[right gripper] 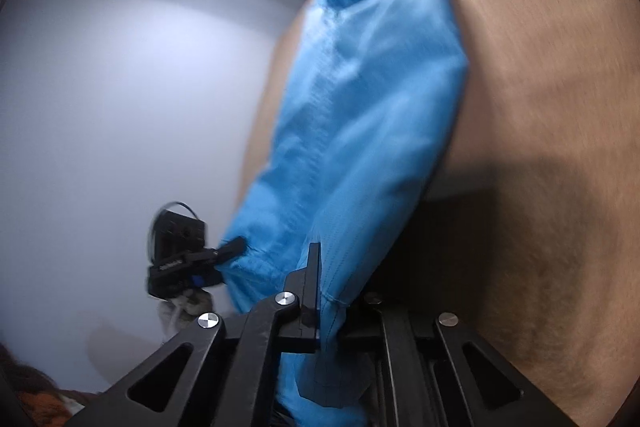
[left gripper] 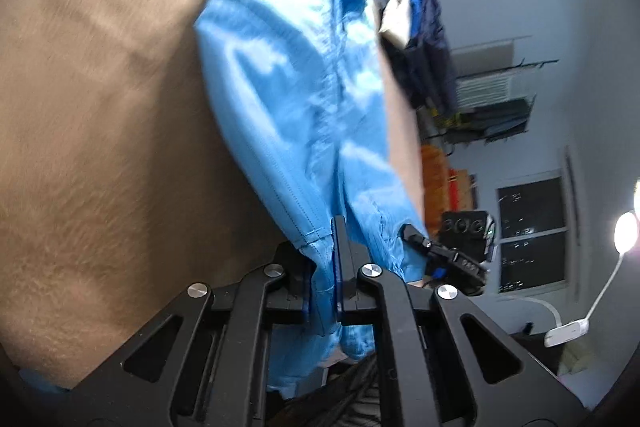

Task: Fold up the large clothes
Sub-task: 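Lift the jacket hem with both tools and fold it toward the collar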

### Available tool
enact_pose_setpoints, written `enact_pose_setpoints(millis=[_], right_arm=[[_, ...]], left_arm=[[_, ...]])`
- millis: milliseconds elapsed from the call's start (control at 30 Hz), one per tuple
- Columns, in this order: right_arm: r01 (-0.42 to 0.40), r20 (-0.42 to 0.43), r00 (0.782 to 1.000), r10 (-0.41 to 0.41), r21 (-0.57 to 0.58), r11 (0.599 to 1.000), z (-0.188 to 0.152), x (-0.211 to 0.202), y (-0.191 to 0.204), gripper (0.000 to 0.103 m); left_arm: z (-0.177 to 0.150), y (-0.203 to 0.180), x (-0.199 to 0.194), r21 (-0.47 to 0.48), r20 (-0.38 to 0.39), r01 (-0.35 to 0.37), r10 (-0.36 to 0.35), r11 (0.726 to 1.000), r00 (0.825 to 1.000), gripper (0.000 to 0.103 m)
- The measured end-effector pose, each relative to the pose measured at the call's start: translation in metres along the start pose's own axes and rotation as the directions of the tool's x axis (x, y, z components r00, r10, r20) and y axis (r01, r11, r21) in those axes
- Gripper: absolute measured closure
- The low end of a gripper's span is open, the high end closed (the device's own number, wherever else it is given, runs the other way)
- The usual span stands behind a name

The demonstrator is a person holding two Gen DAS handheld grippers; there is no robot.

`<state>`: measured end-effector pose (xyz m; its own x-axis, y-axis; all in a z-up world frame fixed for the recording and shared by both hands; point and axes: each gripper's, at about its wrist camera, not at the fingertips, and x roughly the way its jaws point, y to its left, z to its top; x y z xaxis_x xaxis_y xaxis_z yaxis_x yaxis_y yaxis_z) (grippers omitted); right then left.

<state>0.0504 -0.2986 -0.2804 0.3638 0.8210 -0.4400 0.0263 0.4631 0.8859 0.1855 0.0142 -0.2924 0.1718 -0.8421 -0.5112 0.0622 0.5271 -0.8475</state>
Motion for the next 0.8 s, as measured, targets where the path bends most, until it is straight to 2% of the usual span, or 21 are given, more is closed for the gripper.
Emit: enact_pose_setpoints(millis=[100, 233, 467, 633, 800], right_arm=[[-0.025, 0.033, 0.999, 0.025, -0.025, 0.999, 0.015, -0.002, 0.014, 0.101], [-0.024, 0.085, 0.996, 0.03, -0.071, 0.997, 0.047, -0.003, 0.033, 0.101], [0.079, 0.152, 0.987, -0.057, -0.141, 0.987, 0.106, 0.006, 0.05, 0.101], [0.138, 0.191, 0.975, -0.118, -0.097, 0.986, 0.147, 0.018, 0.034, 0.101], [0.192, 0.189, 0.966, -0.178, -0.062, 0.979, 0.176, 0.035, 0.015, 0.101]], left_arm=[[0.017, -0.014, -0.006, 0.017, 0.022, 0.026, -0.026, 1.0, 0.999, 0.097], [0.048, -0.034, -0.014, 0.061, 0.064, 0.023, -0.027, 0.998, 0.998, 0.097], [0.102, -0.057, -0.01, 0.141, 0.136, -0.054, 0.034, 0.989, 0.99, 0.097], [0.143, -0.05, 0.007, 0.127, 0.17, -0.122, 0.099, 0.984, 0.98, 0.097], [0.164, -0.028, 0.029, 0.089, 0.168, -0.149, 0.132, 0.985, 0.977, 0.097]])
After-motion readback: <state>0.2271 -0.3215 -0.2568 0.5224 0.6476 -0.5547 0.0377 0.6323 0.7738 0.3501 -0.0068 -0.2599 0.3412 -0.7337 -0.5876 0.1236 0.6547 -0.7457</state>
